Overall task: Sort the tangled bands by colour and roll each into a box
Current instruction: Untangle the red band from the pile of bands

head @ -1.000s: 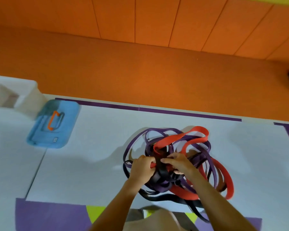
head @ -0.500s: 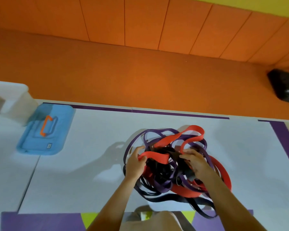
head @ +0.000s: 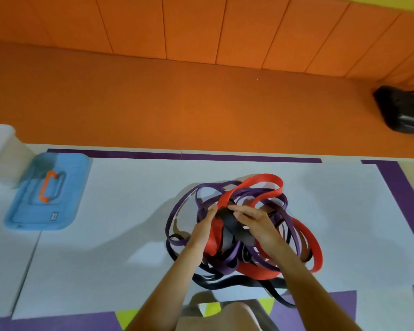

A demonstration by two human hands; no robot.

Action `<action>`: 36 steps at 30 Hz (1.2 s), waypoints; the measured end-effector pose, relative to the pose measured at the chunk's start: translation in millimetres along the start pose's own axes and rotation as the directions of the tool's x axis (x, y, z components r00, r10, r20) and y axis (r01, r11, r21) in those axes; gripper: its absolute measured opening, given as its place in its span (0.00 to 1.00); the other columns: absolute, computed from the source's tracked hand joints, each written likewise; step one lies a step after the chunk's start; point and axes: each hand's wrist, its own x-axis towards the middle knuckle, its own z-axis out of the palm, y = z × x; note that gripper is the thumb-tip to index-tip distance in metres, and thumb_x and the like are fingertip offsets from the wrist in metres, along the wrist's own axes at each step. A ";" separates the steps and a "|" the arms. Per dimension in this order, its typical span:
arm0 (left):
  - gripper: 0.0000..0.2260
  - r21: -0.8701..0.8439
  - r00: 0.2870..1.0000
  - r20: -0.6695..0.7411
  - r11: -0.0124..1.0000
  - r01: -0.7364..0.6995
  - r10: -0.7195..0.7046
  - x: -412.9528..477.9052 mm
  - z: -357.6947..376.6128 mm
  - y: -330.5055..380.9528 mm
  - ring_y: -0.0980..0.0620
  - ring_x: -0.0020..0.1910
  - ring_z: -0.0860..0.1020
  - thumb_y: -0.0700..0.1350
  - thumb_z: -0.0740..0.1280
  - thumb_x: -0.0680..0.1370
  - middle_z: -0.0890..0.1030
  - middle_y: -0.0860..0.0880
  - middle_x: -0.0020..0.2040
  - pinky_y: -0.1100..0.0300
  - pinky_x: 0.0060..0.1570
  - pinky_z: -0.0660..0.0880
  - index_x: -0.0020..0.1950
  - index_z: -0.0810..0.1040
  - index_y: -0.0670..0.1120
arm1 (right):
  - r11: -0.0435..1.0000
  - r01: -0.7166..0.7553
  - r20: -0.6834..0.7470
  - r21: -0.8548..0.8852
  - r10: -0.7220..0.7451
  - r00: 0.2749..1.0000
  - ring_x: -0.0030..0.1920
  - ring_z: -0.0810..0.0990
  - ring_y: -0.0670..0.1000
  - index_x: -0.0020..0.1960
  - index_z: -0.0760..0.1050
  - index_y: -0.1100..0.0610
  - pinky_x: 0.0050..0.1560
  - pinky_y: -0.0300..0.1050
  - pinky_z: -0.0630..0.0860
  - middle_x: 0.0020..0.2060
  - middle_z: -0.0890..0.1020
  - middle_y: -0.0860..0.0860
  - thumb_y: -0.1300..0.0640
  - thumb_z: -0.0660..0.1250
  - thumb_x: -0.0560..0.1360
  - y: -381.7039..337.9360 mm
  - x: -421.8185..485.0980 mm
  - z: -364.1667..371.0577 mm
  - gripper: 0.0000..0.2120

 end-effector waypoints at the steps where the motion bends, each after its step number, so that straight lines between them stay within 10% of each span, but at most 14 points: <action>1: 0.30 0.033 0.999 -0.041 0.999 -0.008 0.009 1.0 1.2 1.0 0.42 0.75 0.72 0.70 0.66 0.79 0.77 0.50 0.69 0.46 0.73 0.68 0.73 0.76 0.52 | 0.999 0.011 0.017 -0.040 -0.011 1.000 0.53 0.84 0.52 0.64 0.84 0.61 0.56 0.45 0.78 0.52 0.87 0.57 0.65 0.67 0.83 0.3 3.6 -2.2 0.12; 5: 0.10 0.004 0.994 -0.085 0.997 -0.073 0.073 11.6 -0.2 0.9 0.55 0.51 0.78 0.59 0.78 0.74 0.83 0.59 0.48 0.54 0.49 0.72 0.40 0.86 0.55 | 0.999 -0.039 0.105 -0.012 0.040 0.994 0.40 0.83 0.45 0.57 0.86 0.59 0.41 0.35 0.77 0.38 0.86 0.46 0.67 0.72 0.80 12.9 15.6 -11.9 0.09; 10: 0.12 -0.140 0.997 -0.061 0.989 -0.045 0.037 8.7 0.8 19.8 0.49 0.61 0.76 0.58 0.76 0.76 0.84 0.52 0.57 0.45 0.61 0.69 0.38 0.80 0.55 | 0.947 -0.147 0.041 0.287 0.141 0.989 0.53 0.84 0.66 0.58 0.86 0.51 0.56 0.61 0.81 0.51 0.80 0.62 0.61 0.73 0.79 34.1 23.2 -26.6 0.10; 16: 0.06 -0.279 0.975 -0.219 0.956 -0.092 0.030 12.1 10.3 19.1 0.49 0.61 0.71 0.54 0.71 0.82 0.78 0.54 0.55 0.43 0.65 0.69 0.51 0.77 0.55 | 0.651 -0.428 0.174 0.627 0.419 0.891 0.44 0.84 0.54 0.62 0.82 0.59 0.43 0.44 0.84 0.50 0.82 0.59 0.67 0.66 0.82 45.5 42.8 -39.7 0.12; 20: 0.11 -0.342 0.972 -0.232 0.934 -0.104 0.023 17.3 4.4 10.7 0.48 0.63 0.79 0.52 0.67 0.85 0.84 0.48 0.61 0.47 0.61 0.74 0.62 0.78 0.47 | 0.730 -0.623 0.142 0.282 0.610 0.780 0.42 0.81 0.53 0.56 0.80 0.59 0.41 0.47 0.83 0.47 0.81 0.57 0.62 0.66 0.81 50.3 56.6 -39.5 0.07; 24: 0.11 -0.365 0.974 -0.228 0.927 -0.090 0.005 16.9 -4.0 3.9 0.45 0.61 0.83 0.50 0.65 0.86 0.86 0.45 0.60 0.49 0.58 0.76 0.65 0.78 0.46 | 0.858 -0.240 -0.076 -0.455 0.231 0.970 0.64 0.78 0.57 0.58 0.85 0.54 0.66 0.55 0.73 0.61 0.82 0.56 0.54 0.63 0.84 38.8 66.1 -24.3 0.12; 29: 0.13 -0.408 0.973 -0.231 0.908 -0.097 -0.001 10.5 -16.8 -2.2 0.41 0.58 0.85 0.49 0.65 0.84 0.88 0.43 0.56 0.49 0.54 0.79 0.64 0.81 0.43 | 0.946 -0.139 0.308 -0.293 0.231 0.923 0.54 0.83 0.40 0.51 0.86 0.40 0.56 0.37 0.75 0.50 0.87 0.40 0.31 0.67 0.78 2.1 56.5 -4.7 0.15; 36: 0.14 -0.361 0.981 -0.094 0.913 -0.191 0.168 -0.4 -62.4 -12.5 0.43 0.61 0.84 0.46 0.68 0.82 0.87 0.43 0.57 0.43 0.62 0.80 0.64 0.81 0.40 | 0.907 0.033 0.147 -0.419 0.032 0.989 0.50 0.84 0.49 0.51 0.87 0.59 0.55 0.44 0.77 0.48 0.87 0.50 0.61 0.70 0.81 -4.1 59.8 0.5 0.06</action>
